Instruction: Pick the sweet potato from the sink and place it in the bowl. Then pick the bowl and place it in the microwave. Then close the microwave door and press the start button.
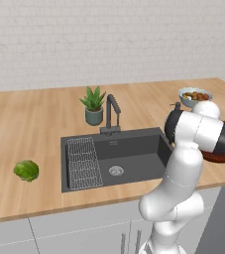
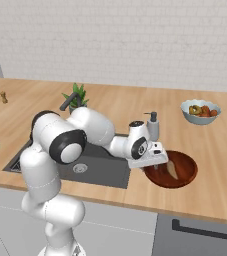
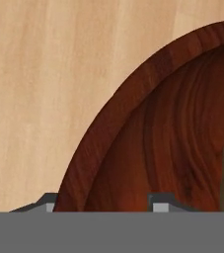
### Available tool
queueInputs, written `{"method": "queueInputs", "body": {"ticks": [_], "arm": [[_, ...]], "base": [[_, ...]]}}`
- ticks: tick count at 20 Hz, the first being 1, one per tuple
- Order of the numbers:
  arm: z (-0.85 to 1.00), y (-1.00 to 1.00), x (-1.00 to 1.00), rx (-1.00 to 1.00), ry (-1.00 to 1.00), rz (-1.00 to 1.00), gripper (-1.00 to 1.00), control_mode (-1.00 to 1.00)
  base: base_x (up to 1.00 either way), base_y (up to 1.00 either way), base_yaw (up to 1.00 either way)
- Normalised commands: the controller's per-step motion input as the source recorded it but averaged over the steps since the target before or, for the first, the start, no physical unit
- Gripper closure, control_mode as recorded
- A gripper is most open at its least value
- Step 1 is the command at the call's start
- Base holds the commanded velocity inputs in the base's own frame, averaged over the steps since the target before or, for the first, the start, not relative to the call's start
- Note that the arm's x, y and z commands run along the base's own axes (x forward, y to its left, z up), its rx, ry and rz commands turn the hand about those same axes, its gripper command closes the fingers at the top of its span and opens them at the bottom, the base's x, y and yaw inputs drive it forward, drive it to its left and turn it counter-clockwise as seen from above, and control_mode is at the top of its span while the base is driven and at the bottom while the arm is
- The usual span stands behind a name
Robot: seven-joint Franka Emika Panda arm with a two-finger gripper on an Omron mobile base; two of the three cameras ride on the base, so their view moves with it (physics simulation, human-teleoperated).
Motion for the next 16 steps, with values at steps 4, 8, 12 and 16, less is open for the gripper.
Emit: {"method": "queueInputs", "body": {"ticks": [4, 8, 12, 16], "arm": [[0.00, 0.00, -0.01, 0.00, -0.04, 0.00, 1.00, -1.00], [0.00, 0.00, -0.04, 0.00, 0.00, 0.00, 1.00, -1.00], [0.15, 0.34, -0.40, -0.13, -0.18, 0.14, 1.00, -1.00], [0.24, 0.52, -0.45, -0.21, -0.09, 0.28, 1.00, -1.00]], "base": [[0.00, 0.00, 0.00], [0.00, 0.00, 0.00], [0.00, 0.00, 0.00], [0.00, 0.00, 0.00]]}}
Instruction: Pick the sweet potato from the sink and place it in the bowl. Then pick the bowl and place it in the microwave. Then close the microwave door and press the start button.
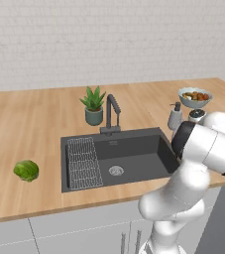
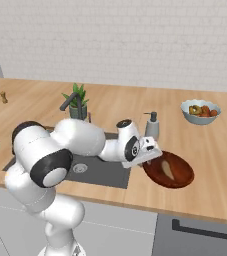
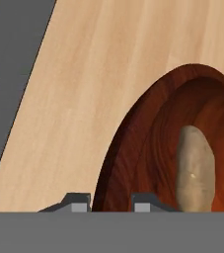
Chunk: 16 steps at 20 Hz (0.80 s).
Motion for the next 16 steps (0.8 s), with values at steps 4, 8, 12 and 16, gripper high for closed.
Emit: {"method": "queueInputs", "body": {"ticks": [4, 8, 12, 16], "arm": [[0.31, 0.44, -0.40, -0.20, -0.03, 0.32, 1.00, -1.00], [0.71, 0.30, -0.34, -0.20, -0.01, 0.36, 1.00, -1.00], [0.99, 0.03, -0.33, -0.08, 0.00, 0.44, 1.00, -1.00], [1.00, 0.07, -0.29, 0.00, 0.04, 0.42, 1.00, -1.00]], "base": [[0.00, 0.00, 0.00], [0.00, 0.00, 0.00], [0.00, 0.00, 0.00], [0.00, 0.00, 0.00]]}}
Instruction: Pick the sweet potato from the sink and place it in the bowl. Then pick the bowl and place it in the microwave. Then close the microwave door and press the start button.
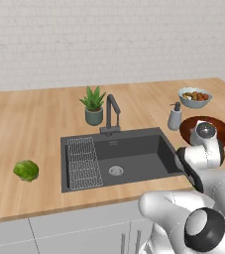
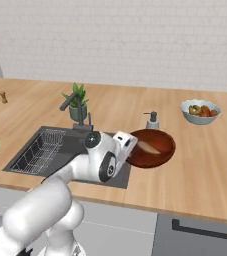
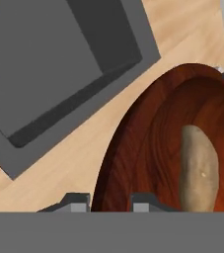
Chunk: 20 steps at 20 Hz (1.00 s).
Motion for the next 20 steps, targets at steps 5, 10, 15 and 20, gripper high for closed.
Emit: {"method": "queueInputs", "body": {"ticks": [5, 10, 15, 20], "arm": [[1.00, 0.28, -0.25, -0.02, 0.15, 0.36, 1.00, -1.00], [1.00, 0.34, -0.31, 0.00, 0.29, 0.26, 1.00, -1.00], [0.81, 0.35, -0.56, -0.01, 0.04, 0.15, 1.00, -1.00], [0.57, 0.36, -0.46, 0.03, -0.05, 0.13, 1.00, -1.00]], "base": [[0.00, 0.00, 0.00], [0.00, 0.00, 0.00], [0.00, 0.00, 0.00], [0.00, 0.00, 0.00]]}}
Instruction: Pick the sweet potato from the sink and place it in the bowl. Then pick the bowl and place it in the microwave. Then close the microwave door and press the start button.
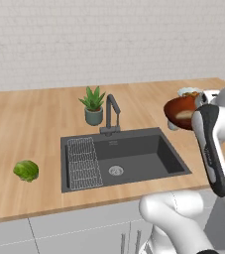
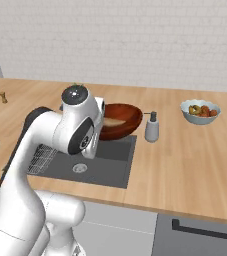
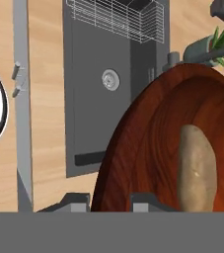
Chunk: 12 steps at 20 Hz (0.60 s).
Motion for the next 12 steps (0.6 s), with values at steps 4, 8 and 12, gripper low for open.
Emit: {"method": "queueInputs", "body": {"ticks": [4, 8, 12], "arm": [[0.32, 0.55, -0.19, 0.02, -0.01, 0.15, 1.00, -1.00], [0.21, 0.75, -0.23, 0.00, -0.04, 0.09, 1.00, -1.00], [0.43, 0.50, -0.27, 0.00, -0.03, 0.05, 1.00, -1.00]], "base": [[0.00, 0.00, 0.00], [0.00, 0.00, 0.00], [0.00, 0.00, 0.00]]}}
